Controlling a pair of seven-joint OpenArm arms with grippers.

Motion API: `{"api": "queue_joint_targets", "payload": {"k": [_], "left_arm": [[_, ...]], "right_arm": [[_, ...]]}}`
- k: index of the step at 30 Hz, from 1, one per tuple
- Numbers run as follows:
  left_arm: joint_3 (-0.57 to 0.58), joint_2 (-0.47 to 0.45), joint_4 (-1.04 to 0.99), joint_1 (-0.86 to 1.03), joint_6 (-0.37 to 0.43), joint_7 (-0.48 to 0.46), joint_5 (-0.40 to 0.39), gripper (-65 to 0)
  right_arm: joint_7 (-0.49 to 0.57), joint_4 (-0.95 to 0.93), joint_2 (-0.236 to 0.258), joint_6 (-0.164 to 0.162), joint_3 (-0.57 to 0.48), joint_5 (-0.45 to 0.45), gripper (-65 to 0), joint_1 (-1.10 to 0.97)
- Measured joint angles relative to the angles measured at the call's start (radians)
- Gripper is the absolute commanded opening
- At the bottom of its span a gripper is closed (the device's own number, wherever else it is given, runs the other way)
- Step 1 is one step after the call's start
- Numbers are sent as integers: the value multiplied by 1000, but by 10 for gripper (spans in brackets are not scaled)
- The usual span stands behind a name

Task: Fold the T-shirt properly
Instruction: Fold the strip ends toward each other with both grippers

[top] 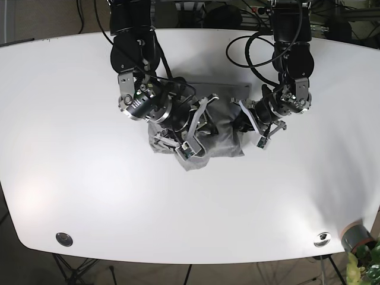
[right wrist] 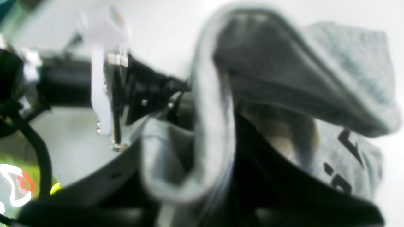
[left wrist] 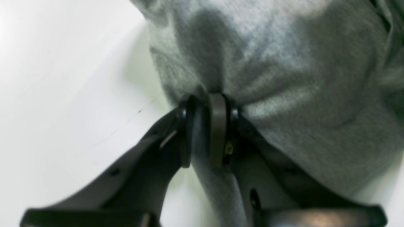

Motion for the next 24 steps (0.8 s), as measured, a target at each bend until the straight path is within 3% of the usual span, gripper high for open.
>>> {"api": "queue_joint_targets", "payload": {"k": [4,7,8,9,24], "left_arm": [[0,0,0,0,0,0,0,-579],[0,-1,-14,-2,0,-6,-7,-579],[-1,-1,-21,-3,0,-8,-10,-579],[-1,-3,-31,-4,-3,-12,-19,-579],[-3,-2,-37,-5,-11,-1,-23,-581]], "right_arm": [[3,-2,1,-95,-51,-48,-263,3],[3,-3,6,-168,-92,-57,-214,4],[2,-3,6,-171,-99,-56,-205,3],[2,-4,5,-195,-109,-56,-203,3],[14,98,19,-193,-87,-44,-206,-53]]}}
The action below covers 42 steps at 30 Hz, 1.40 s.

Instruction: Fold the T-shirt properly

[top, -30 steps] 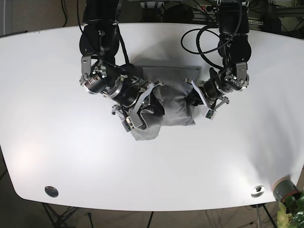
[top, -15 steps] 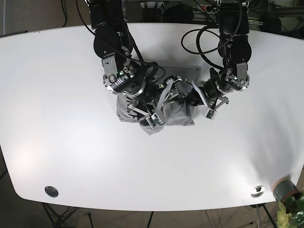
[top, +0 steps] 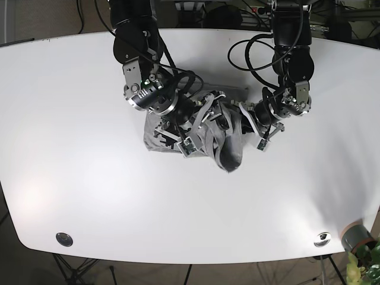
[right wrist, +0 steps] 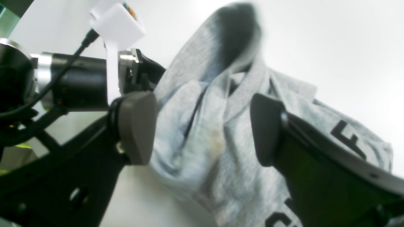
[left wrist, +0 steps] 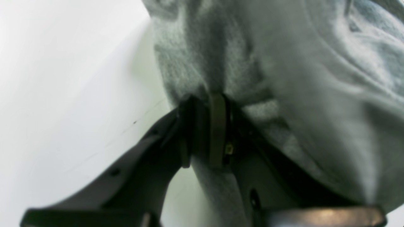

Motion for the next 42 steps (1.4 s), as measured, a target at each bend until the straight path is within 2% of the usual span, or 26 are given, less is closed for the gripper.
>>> {"api": "queue_joint_targets", "payload": {"k": [2,5,7,10,16,19,27,31,36,39,42], "left_arm": [[-4,3,26,3,0,14,15,-581],[-35,12,93,16,0,68,34,-581],[-66,8,152,23,-8,79,15,-582],[-111,3,220,49,-49,84,-32,-582],[-240,-27,359,86,-85,76,-43,-582],[-284,-61,370,101,-87,78,-39,-582],[-345,-113,370,104,-90,80,-37,-582],[-344,-118,394,105,-90,82,-36,-578],[-311,-121,423,99,-88,79,-34,-576],[-250,-123,424,99,-86,80,-37,-576],[-214,-115,435,101,-87,82,-37,-575]], "right_arm": [[0,8,0,10,26,3,-206,-10],[1,19,4,48,58,-10,-206,-28],[3,20,8,91,63,-12,-206,-42],[-5,20,5,114,60,-5,-231,-57],[3,20,1,120,54,-4,-419,-69],[7,-13,6,119,43,-5,-468,-72],[16,-229,3,111,-118,-5,-476,-9],[77,-297,2,108,-193,-10,-472,5],[100,-311,0,111,-193,-5,-476,4],[93,-256,15,105,-179,-14,-476,2],[99,-181,30,119,-124,8,-476,2]]}}
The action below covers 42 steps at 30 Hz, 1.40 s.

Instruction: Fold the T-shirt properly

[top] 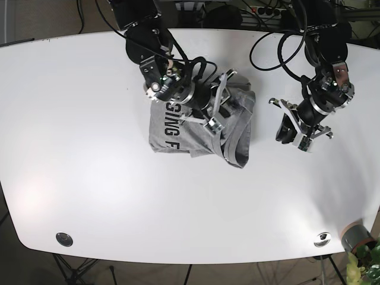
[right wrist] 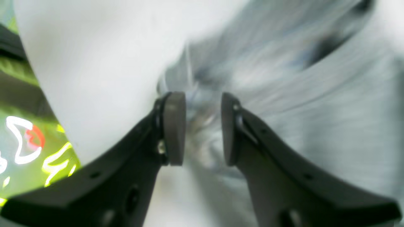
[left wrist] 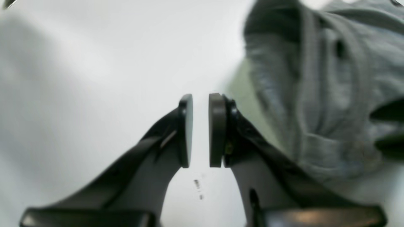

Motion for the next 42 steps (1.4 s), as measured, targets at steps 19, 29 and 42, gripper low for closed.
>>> {"api": "queue_joint_targets", "payload": {"k": [19,29,42], "left_arm": [[288,45,-11,0,231,-11,-11,-365],[286,34,-237,6,238,-33,-9,-368],[285,-39,-450,3,192,-320,-90,-369]], "right_arm": [[41,-128,58,-3,343,-11,-477,146],[198,-397,59,2,344,-10,-477,177],[237,-460,84,42,435,19,-477,192]]}}
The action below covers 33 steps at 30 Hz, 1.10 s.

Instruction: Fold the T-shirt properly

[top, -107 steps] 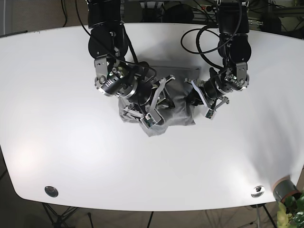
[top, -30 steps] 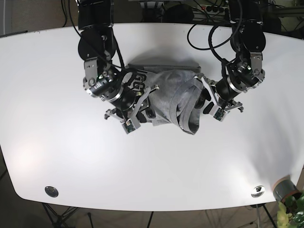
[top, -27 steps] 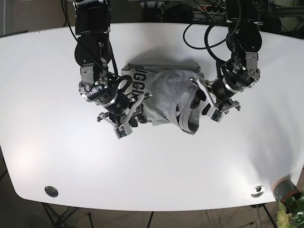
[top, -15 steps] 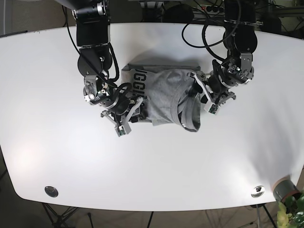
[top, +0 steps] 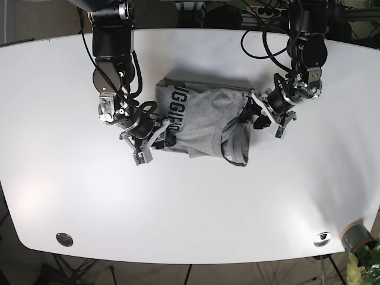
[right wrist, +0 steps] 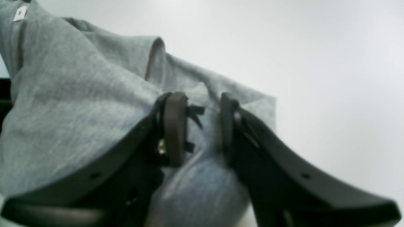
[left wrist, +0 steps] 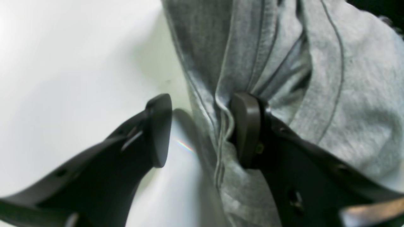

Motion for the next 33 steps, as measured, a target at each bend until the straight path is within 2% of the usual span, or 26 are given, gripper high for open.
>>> {"api": "queue_joint_targets", "payload": {"k": [5,7,12,13,21,27,33], "left_arm": [[3,-16,-1,-6,0,5,-1,-369],[-2,-16,10,-16,3,23,5,-369],[-4,-22,132,-16,39,103,77,-369],[-5,-24,158,-9,48,106,80,-369],[-7,-22,349,56,43,108,79,-369],[-7,-24,435,118,41,106,76,-369],[3,-21,414,131,42,108,79,-369]], "right_arm": [[-15,-2,33,4,16,39,-477,29],[-31,-1,44,-5,18,47,-477,40],[-98,85,78,-5,23,82,-477,38],[-109,115,77,-12,25,82,-477,36],[-183,250,72,-3,12,101,-477,45],[-193,214,71,-4,14,97,-477,40],[-162,121,71,-3,13,100,-477,43]]}}
